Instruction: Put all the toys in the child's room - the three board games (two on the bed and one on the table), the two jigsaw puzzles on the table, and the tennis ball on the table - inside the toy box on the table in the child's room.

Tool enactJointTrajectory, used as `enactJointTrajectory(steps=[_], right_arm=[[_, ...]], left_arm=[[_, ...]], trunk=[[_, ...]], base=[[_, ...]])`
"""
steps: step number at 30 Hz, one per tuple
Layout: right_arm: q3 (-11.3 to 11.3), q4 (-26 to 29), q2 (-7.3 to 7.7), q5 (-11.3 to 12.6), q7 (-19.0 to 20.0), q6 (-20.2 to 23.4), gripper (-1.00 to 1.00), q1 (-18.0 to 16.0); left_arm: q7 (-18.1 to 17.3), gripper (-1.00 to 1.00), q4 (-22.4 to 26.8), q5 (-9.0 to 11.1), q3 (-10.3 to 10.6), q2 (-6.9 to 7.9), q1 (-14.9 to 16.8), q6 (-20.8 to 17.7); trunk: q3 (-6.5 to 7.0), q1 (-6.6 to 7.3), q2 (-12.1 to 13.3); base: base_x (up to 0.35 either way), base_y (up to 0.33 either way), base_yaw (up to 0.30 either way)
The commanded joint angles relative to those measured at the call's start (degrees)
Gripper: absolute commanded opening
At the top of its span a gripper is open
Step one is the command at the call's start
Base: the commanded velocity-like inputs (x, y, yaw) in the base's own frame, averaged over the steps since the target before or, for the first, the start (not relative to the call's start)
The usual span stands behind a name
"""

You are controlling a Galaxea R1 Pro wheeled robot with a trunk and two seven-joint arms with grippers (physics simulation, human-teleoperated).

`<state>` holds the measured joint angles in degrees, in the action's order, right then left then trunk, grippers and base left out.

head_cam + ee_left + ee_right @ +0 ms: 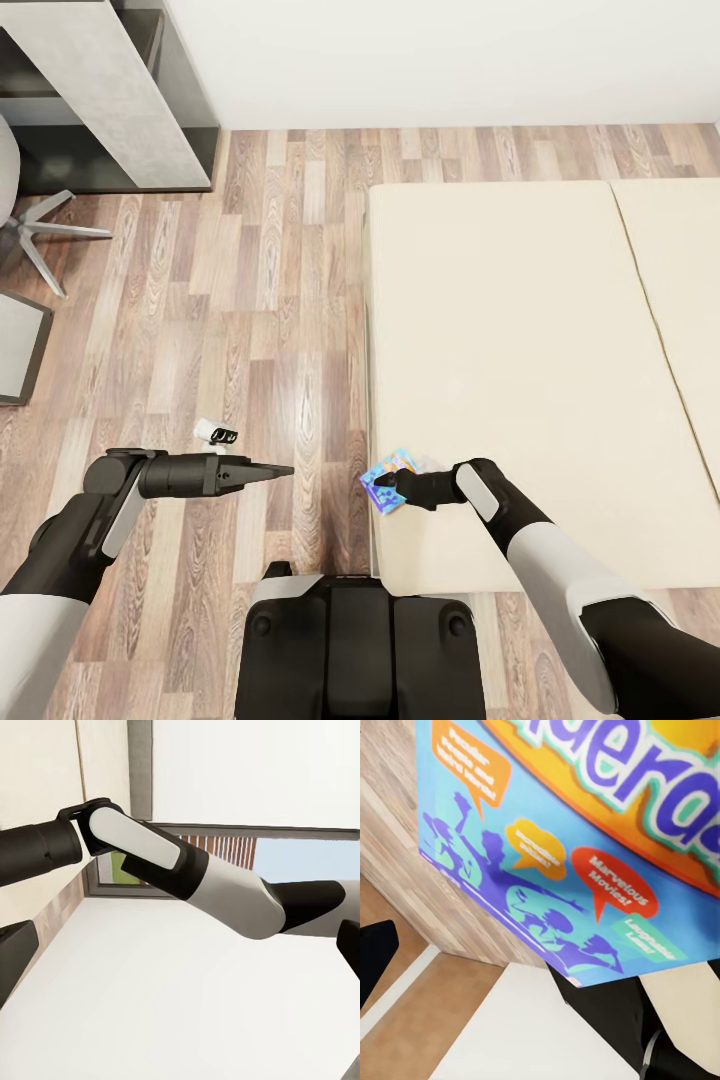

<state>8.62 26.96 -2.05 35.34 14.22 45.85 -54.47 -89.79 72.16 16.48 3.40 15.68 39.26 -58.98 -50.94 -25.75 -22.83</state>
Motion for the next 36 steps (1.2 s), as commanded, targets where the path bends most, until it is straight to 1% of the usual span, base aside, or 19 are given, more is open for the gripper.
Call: enactJointTrajectory(steps=[1,8,17,36], right_arm=[[0.09,0.02,0.02,-0.35,0.34,0.12,1.0,-0.02],[0.09,0.02,0.02,-0.31,0.43,0.06,1.0,-0.02],[0.05,0.02,0.02,-0.4,2.06,-0.04,1.0,-0.02],[0.06,0.14,-0.05,-0.32,2.27,0.05,1.0,-0.02]], left_arm=[[-0.21,1.0,0.0,0.05,0.11,0.05,0.03,-0.61],[-0.21,1.0,0.0,0.05,0.11,0.05,0.03,-0.61],[-0.21,1.0,0.0,0.05,0.11,0.05,0.03,-0.61],[-0.21,1.0,0.0,0.05,0.11,0.05,0.03,-0.61]], trunk=[[-0.06,-0.03,-0.09],[-0.06,-0.03,-0.09],[-0.06,-0.03,-0.09],[-0.06,-0.03,-0.09]], base=[[0.0,0.0,0.0],[0.0,0.0,0.0],[0.0,0.0,0.0],[0.0,0.0,0.0]])
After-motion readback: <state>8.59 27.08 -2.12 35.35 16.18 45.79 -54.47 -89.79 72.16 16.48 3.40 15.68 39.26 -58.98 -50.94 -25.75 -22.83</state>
